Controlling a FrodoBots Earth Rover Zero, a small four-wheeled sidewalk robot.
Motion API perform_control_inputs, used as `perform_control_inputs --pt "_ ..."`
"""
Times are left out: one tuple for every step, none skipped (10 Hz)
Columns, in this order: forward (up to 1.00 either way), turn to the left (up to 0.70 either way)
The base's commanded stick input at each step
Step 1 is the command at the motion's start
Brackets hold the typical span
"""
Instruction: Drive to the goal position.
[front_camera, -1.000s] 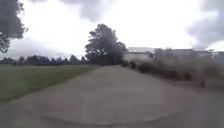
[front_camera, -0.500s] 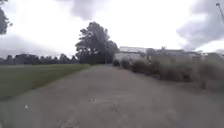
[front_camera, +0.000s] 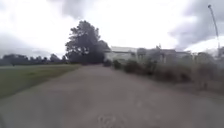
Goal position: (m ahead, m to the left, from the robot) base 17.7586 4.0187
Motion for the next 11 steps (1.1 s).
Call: perform_control_inputs --pt "1.00 0.00" --pt "1.00 0.00" --pt "1.00 0.00" --pt "1.00 0.00" --pt "1.00 0.00" --pt "1.00 0.00" --pt "1.00 0.00" --pt "1.00 0.00" --pt "1.00 0.00" --pt "1.00 0.00" --pt "1.00 0.00"
